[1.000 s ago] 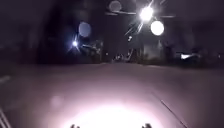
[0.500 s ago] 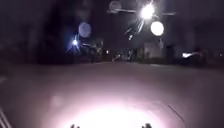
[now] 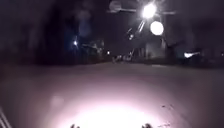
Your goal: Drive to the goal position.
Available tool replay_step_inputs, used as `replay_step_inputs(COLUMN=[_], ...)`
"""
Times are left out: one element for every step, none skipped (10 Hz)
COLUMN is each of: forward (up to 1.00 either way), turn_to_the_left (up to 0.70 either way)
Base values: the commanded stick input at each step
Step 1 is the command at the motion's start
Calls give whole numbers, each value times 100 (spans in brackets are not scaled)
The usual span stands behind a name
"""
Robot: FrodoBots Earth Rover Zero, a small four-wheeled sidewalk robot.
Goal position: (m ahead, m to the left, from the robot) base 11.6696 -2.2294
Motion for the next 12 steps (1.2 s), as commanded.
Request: replay_step_inputs(forward=[70, 70, 70, 70, 70, 70, 70, 70, 70, 70, 70, 70], turn_to_the_left=[0, 0, 0, 0, 0, 0, 0, 0, 0, 0, 0, 0])
